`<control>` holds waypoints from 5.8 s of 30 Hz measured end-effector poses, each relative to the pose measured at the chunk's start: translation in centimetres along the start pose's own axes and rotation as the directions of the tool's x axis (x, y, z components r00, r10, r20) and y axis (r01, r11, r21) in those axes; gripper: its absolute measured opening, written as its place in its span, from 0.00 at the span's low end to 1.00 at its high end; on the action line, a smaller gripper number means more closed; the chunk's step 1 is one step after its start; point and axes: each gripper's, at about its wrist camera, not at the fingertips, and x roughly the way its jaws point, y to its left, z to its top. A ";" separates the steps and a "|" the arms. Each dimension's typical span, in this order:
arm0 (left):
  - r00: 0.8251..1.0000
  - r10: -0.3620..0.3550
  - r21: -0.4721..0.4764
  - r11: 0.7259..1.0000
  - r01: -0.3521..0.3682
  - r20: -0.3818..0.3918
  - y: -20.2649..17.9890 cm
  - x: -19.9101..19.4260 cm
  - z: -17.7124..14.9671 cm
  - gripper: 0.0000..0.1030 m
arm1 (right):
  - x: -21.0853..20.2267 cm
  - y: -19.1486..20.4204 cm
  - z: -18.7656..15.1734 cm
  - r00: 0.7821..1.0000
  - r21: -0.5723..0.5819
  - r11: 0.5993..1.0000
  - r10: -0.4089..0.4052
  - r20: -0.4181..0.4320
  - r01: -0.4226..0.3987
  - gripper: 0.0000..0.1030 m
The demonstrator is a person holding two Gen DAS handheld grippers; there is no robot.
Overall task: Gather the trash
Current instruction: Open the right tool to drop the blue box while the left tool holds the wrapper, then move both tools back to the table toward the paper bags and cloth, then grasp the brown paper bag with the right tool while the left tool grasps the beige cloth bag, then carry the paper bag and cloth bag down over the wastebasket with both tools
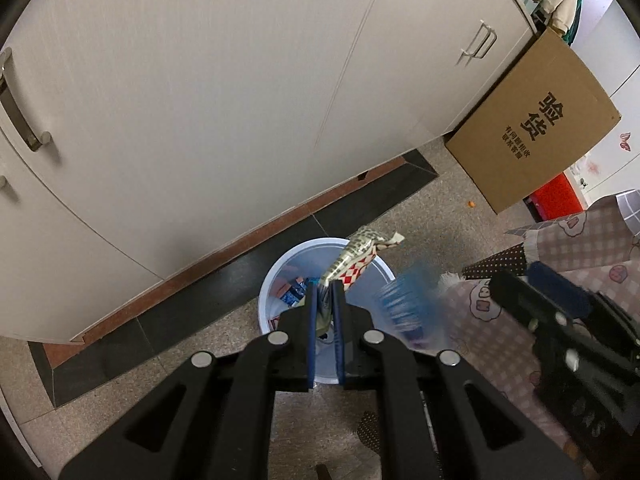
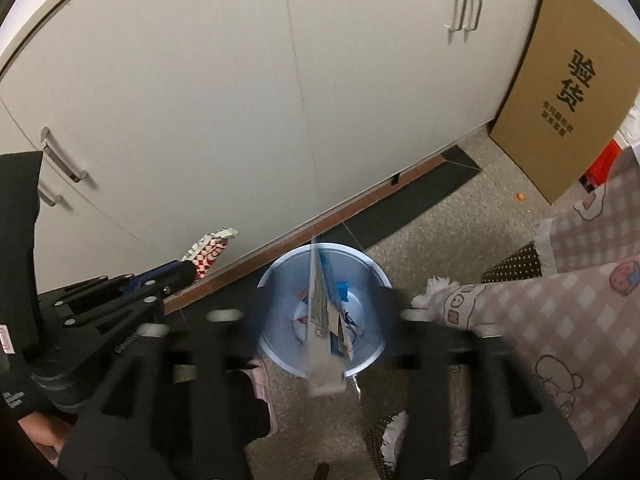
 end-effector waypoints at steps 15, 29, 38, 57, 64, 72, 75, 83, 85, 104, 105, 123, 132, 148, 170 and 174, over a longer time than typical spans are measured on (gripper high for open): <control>1.000 -0.015 0.041 0.999 0.015 -0.011 -1.7 -0.5 -0.3 0.07 | -1.0 -0.8 -0.9 1.000 0.000 1.000 -0.019 -0.002 0.019 0.54; 0.999 -0.032 0.087 0.996 0.033 -0.018 -4.5 -0.6 0.2 0.07 | -2.0 -3.1 -1.4 0.999 0.055 0.998 -0.028 0.023 0.027 0.55; 0.999 -0.037 0.114 0.993 0.037 -0.010 -6.4 -1.0 0.9 0.08 | -2.4 -4.7 -1.7 0.998 0.103 0.994 -0.039 0.044 0.034 0.55; 0.999 -0.021 0.050 0.999 0.020 0.027 -4.8 -4.1 0.7 0.49 | -4.8 -5.1 -1.9 0.998 0.149 0.989 -0.007 0.068 -0.003 0.56; 0.990 -0.018 -0.009 1.000 0.019 0.141 -3.8 -10.3 0.7 0.49 | -10.1 -3.6 -0.8 0.983 0.136 0.988 0.053 0.175 -0.077 0.57; 0.950 -0.104 0.039 0.994 0.097 0.295 -7.9 -18.7 0.5 0.54 | -20.1 -4.6 -0.6 0.927 0.154 0.981 0.050 0.372 -0.115 0.60; 0.940 -0.162 0.106 0.985 0.135 0.302 -11.2 -20.5 -0.3 0.55 | -23.5 -6.6 -1.5 0.907 0.179 0.981 -0.002 0.422 -0.081 0.62; 0.927 -0.298 0.298 0.928 0.225 0.228 -21.3 -22.5 -4.7 0.59 | -31.1 -15.9 -7.8 0.864 0.338 0.941 -0.185 0.468 0.018 0.66; 0.922 -0.334 0.357 0.900 0.251 0.193 -24.4 -22.7 -6.2 0.59 | -32.3 -18.1 -9.6 0.855 0.381 0.923 -0.233 0.464 0.045 0.67; 0.924 -0.383 0.512 0.796 0.324 0.011 -41.1 -19.9 -13.9 0.61 | -34.5 -33.0 -18.1 0.873 0.520 0.835 -0.378 0.308 0.178 0.82; 0.926 -0.378 0.505 0.802 0.320 0.014 -41.2 -19.7 -13.7 0.61 | -34.0 -33.1 -17.7 0.877 0.507 0.842 -0.375 0.302 0.186 0.82; 0.915 -0.398 0.604 0.713 0.356 -0.070 -46.9 -18.5 -16.3 0.62 | -35.1 -36.3 -21.1 0.864 0.574 0.802 -0.397 0.309 0.163 0.45; 0.926 -0.349 0.651 0.673 0.352 -0.140 -49.0 -17.1 -17.4 0.24 | -36.4 -36.3 -23.0 0.867 0.602 0.790 -0.378 0.325 0.119 0.45; 0.851 -0.523 0.512 0.744 0.429 0.048 -38.7 -23.6 -11.4 0.00 | -37.6 -30.7 -20.1 0.850 0.525 0.845 -0.349 0.395 0.104 0.45; 0.932 -0.249 0.112 0.967 0.227 0.264 -10.9 -20.5 -2.5 0.00 | -22.9 -6.5 -3.7 0.935 0.110 0.987 0.072 0.347 -0.117 0.45; 0.954 -0.192 0.052 0.981 0.185 0.229 -7.0 -17.4 -1.7 0.00 | -19.0 -3.5 -2.7 0.953 0.069 0.989 0.104 0.285 -0.128 0.45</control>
